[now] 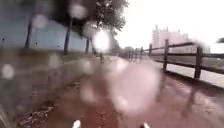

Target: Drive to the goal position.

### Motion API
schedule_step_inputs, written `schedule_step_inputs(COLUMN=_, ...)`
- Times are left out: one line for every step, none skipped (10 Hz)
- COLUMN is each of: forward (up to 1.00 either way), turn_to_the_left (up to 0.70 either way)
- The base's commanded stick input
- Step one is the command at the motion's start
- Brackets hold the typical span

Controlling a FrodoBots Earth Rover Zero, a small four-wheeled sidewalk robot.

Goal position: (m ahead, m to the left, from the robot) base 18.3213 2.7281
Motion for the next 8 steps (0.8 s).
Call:
schedule_step_inputs(forward=0.70, turn_to_the_left=0.00)
schedule_step_inputs(forward=0.70, turn_to_the_left=0.00)
schedule_step_inputs(forward=0.70, turn_to_the_left=0.00)
schedule_step_inputs(forward=0.70, turn_to_the_left=0.00)
schedule_step_inputs(forward=0.70, turn_to_the_left=0.00)
schedule_step_inputs(forward=0.70, turn_to_the_left=0.00)
schedule_step_inputs(forward=0.70, turn_to_the_left=0.00)
schedule_step_inputs(forward=0.70, turn_to_the_left=0.00)
